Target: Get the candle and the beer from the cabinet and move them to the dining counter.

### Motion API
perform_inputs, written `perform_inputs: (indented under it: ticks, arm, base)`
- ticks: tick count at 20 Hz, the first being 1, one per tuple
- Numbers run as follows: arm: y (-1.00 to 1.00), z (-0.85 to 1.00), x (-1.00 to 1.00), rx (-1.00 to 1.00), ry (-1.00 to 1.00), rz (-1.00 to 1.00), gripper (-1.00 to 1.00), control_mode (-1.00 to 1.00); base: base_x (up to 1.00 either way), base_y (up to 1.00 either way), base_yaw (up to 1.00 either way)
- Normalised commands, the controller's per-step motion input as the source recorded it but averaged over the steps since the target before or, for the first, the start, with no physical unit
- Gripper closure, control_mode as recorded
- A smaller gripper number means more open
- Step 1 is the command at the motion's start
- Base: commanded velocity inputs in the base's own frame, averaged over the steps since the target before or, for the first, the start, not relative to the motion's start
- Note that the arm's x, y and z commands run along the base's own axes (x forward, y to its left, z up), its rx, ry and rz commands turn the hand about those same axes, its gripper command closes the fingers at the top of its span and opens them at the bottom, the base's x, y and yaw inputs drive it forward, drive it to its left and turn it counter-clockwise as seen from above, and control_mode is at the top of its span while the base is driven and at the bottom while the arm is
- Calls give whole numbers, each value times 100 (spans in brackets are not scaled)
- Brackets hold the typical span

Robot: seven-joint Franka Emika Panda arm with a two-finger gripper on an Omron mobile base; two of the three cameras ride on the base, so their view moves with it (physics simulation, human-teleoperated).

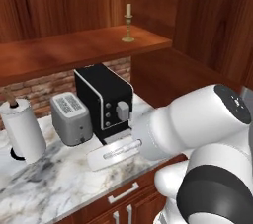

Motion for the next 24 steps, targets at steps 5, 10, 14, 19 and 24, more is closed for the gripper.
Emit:
perform_inputs:
  ticks: [5, 10, 14, 19, 24]
  arm:
    - [0, 0, 0, 0, 0, 0, -100, 100]
    - [0, 0, 0, 0, 0, 0, -100, 100]
    - [2, -2, 0, -1, 0, 0, -100, -100]
    - [-11, 13, -1, -4, -1, -17, -100, -100]
    - [-48, 40, 0, -5, 2, -24, -100, -100]
  base:
    - [84, 10, 29]
    - [48, 9, 19]
    - [1, 4, 0]
    - [0, 0, 0]
    - [0, 0, 0]
